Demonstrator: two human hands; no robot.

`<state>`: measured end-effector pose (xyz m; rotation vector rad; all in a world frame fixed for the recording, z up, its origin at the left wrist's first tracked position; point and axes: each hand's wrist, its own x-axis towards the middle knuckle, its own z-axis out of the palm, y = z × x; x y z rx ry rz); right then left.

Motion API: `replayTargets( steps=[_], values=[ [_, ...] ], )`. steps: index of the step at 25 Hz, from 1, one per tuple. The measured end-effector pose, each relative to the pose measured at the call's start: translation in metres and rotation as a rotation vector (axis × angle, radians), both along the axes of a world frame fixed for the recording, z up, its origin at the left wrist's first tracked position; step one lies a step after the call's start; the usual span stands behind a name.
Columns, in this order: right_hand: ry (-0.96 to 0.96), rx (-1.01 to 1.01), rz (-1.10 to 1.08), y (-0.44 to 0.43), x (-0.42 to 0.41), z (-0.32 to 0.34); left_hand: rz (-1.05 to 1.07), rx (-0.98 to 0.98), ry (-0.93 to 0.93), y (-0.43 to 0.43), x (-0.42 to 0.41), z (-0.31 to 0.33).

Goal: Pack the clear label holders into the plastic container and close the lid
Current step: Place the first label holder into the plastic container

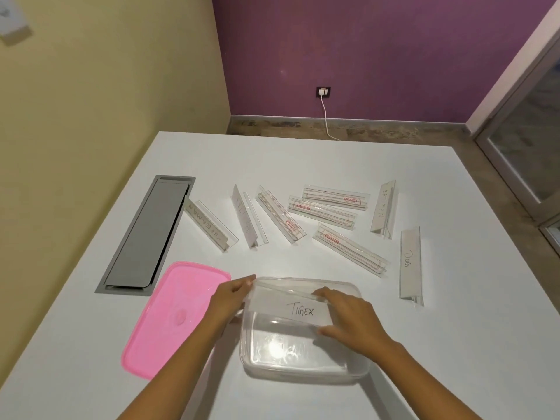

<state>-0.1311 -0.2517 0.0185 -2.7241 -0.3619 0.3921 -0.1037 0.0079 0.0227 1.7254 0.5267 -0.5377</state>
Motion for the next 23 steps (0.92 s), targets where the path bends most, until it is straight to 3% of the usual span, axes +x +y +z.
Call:
replayTargets(
  steps=[8, 19, 23],
  values=[
    [-0.032, -0.287, 0.078, 0.014, 0.007, -0.032, 0.006, 0.059, -0.065, -0.007, -0.014, -0.006],
    [-0.073, -0.268, -0.025, 0.023, 0.001, -0.049, 0.023, 0.188, -0.198, -0.013, -0.021, -0.013],
    [-0.205, -0.294, -0.081, 0.030, -0.007, -0.043, 0.019, 0.218, -0.232, -0.015, -0.022, -0.015]
  ],
)
